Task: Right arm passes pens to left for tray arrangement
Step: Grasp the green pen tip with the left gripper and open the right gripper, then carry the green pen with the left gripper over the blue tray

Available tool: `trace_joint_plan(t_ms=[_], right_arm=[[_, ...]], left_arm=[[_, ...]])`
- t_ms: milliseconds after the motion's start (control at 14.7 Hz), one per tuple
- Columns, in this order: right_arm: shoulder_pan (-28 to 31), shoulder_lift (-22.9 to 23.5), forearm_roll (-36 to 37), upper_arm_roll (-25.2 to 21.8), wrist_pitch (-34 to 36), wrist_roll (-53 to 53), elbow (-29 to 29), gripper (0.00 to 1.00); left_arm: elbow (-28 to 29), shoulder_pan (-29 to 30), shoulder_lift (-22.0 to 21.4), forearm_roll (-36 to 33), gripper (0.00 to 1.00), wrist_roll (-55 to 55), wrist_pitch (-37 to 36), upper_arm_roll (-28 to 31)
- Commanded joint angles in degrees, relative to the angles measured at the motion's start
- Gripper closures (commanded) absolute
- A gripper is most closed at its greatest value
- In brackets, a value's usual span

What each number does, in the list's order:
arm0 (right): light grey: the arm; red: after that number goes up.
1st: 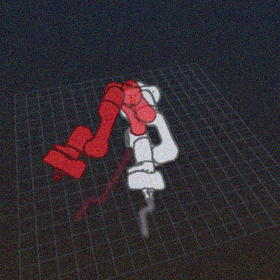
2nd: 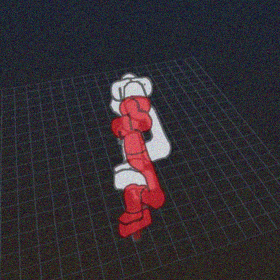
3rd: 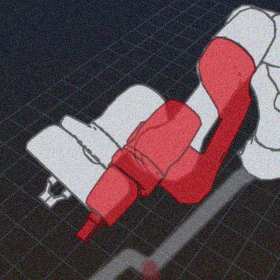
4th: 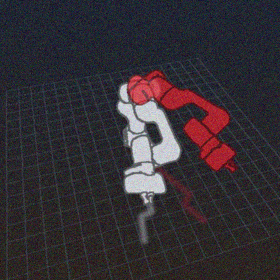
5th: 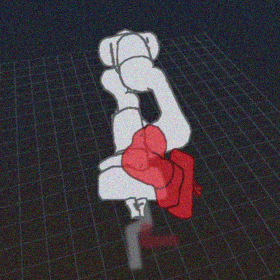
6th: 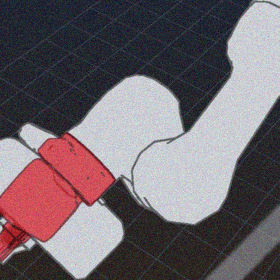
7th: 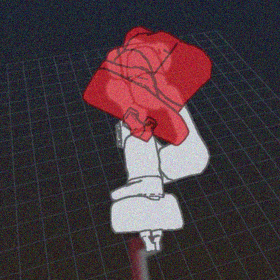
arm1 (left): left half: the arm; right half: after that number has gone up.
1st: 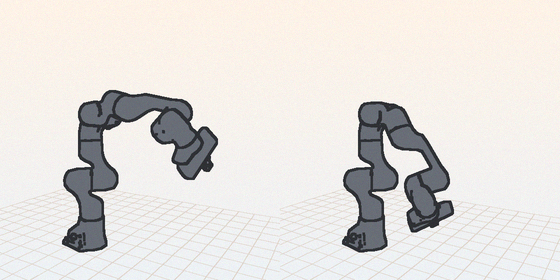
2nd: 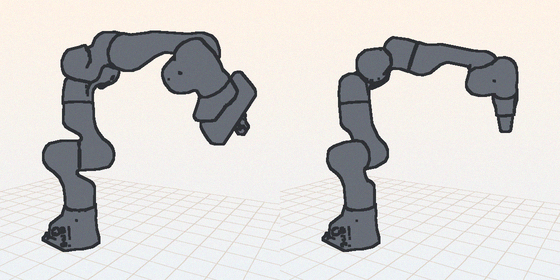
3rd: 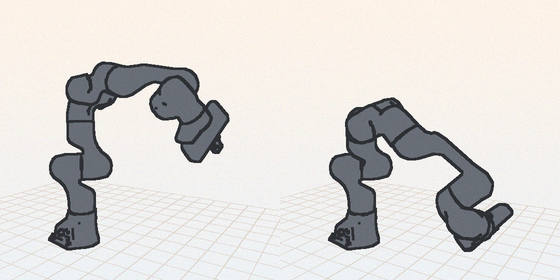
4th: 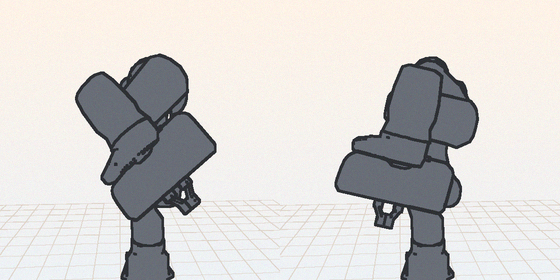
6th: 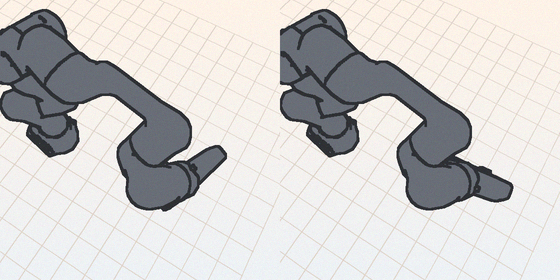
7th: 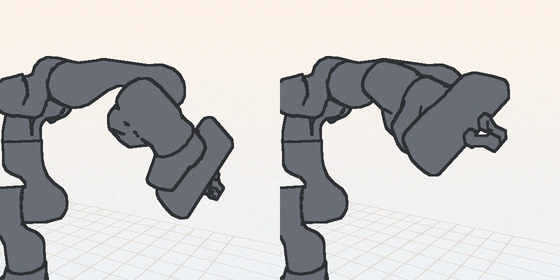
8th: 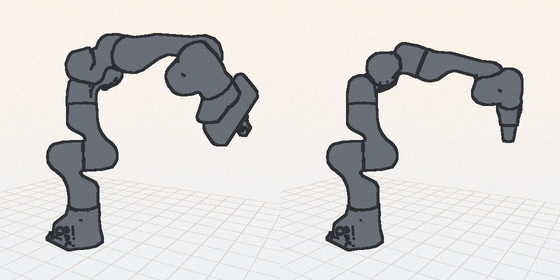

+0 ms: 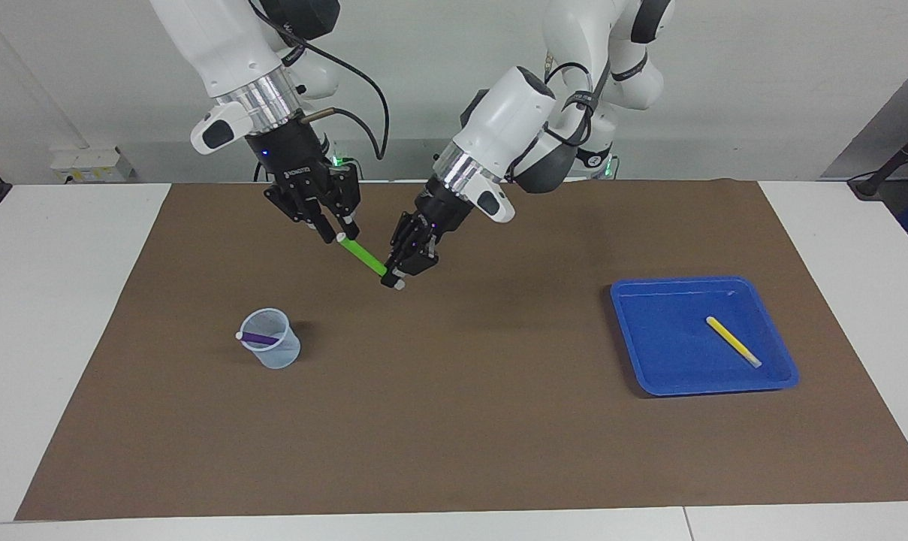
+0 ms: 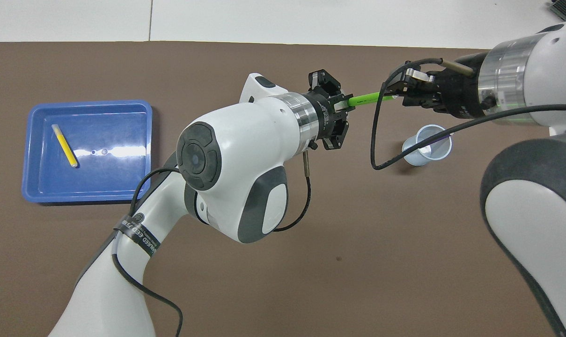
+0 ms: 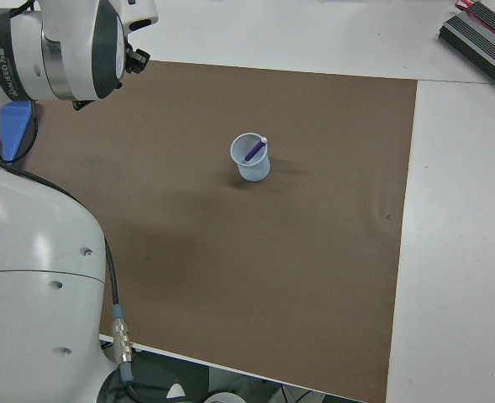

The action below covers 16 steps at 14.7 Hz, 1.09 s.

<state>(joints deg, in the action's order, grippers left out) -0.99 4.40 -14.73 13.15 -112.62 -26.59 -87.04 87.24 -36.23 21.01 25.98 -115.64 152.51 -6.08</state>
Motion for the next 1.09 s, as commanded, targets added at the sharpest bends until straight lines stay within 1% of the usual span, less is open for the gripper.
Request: trace_joint_plan(t_ms=[0, 136, 476, 680, 816, 884, 1020], right_arm=[[1.4, -1.3, -1.2, -0.1, 2.2, -0.2, 0.3, 0.00], [3.9, -1.7, -1.0, -0.1, 3.2, 1.2, 0.3, 0.00], [12.2, -2.6, -0.5, -0.8, 5.9, 16.4, -0.4, 0.00], [15.9, -3.1, 0.0, -1.0, 5.8, 21.7, -2.5, 0.00], [17.3, -2.6, 0.0, -1.0, 3.9, 21.9, -4.6, 0.00], [17.4, -2.0, 0.0, -1.0, 1.7, 21.6, -5.9, 0.00], [17.4, 0.4, -0.1, -1.0, -1.6, 19.2, -7.3, 0.00]], left_arm=[[-0.3, 0.1, -0.6, -0.5, 1.00, 0.9, -2.1, 0.2], [-0.3, 0.4, -0.7, -0.5, 1.00, 2.9, -3.6, 0.3], [0.2, 2.5, -2.3, -0.3, 1.00, 12.5, -13.3, 0.4], [0.2, 4.8, -2.8, -0.3, 1.00, 18.2, -18.8, 0.5], [0.6, 7.0, -3.5, -0.3, 1.00, 23.6, -22.9, 0.5], [0.9, 7.9, -3.7, -0.4, 1.00, 26.1, -24.0, 0.5], [1.9, 9.7, -4.5, -0.8, 1.00, 31.3, -26.6, 0.6]])
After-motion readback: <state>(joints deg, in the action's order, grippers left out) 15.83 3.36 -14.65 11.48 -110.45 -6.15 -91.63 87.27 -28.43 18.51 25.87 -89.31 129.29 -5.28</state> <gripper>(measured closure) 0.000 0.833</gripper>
